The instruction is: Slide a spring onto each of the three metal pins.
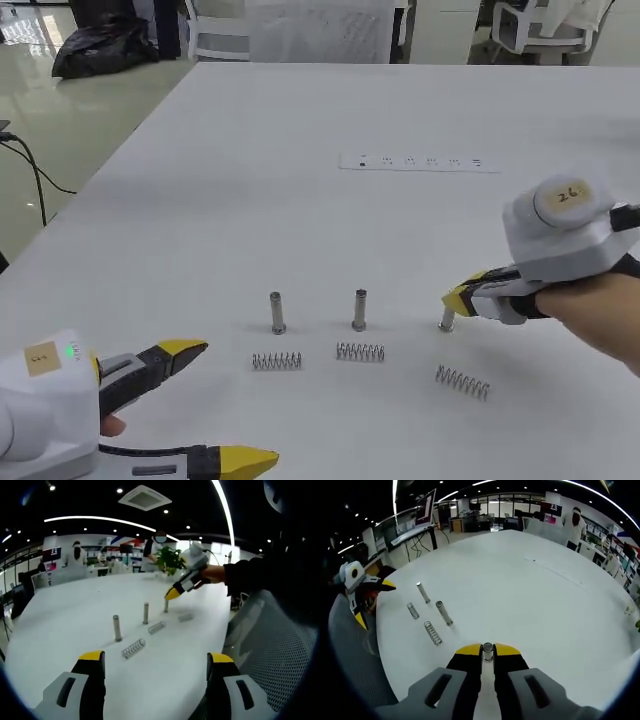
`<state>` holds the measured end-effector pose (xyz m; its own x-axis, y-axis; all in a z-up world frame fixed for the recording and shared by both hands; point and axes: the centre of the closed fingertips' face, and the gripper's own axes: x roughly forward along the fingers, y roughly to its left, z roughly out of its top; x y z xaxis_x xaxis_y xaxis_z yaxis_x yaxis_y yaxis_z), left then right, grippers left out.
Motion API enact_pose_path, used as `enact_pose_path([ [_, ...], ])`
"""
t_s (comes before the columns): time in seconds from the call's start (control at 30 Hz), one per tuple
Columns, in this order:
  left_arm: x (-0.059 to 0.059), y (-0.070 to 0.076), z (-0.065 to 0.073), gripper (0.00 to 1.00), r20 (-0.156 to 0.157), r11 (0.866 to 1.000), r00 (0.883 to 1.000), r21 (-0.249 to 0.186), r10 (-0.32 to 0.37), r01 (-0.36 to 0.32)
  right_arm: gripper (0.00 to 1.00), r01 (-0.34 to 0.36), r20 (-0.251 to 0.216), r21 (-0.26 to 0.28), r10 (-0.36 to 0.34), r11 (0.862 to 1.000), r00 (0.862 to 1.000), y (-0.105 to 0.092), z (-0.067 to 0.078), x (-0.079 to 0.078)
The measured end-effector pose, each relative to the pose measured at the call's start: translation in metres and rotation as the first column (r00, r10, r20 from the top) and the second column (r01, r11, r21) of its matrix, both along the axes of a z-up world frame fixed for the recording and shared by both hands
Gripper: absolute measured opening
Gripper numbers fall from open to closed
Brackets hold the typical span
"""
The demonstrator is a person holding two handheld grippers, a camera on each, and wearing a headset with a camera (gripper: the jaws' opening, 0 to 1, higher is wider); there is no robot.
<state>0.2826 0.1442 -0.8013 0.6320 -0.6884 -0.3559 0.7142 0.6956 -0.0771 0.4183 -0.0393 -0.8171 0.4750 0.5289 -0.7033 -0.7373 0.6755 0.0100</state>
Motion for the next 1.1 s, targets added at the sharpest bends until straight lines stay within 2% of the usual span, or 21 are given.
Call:
enact_pose_path([
  [0.53, -0.0009, 0.0003, 0.0, 0.8, 0.001, 1.0, 1.0, 0.0, 0.0, 0.0, 0.05, -0.027, -0.008, 0.001, 0.027, 1.0, 1.0, 0.0097, 0.0006, -0.0043],
  [1.1, -0.001, 0.0008, -0.0005, 0.8, -0.002, 1.0, 1.0, 0.0, -0.002, 0.002, 0.06, -0.048, 0.001, -0.002, 0.048, 0.999, 0.999, 0.0097, 0.0005, -0.0044],
])
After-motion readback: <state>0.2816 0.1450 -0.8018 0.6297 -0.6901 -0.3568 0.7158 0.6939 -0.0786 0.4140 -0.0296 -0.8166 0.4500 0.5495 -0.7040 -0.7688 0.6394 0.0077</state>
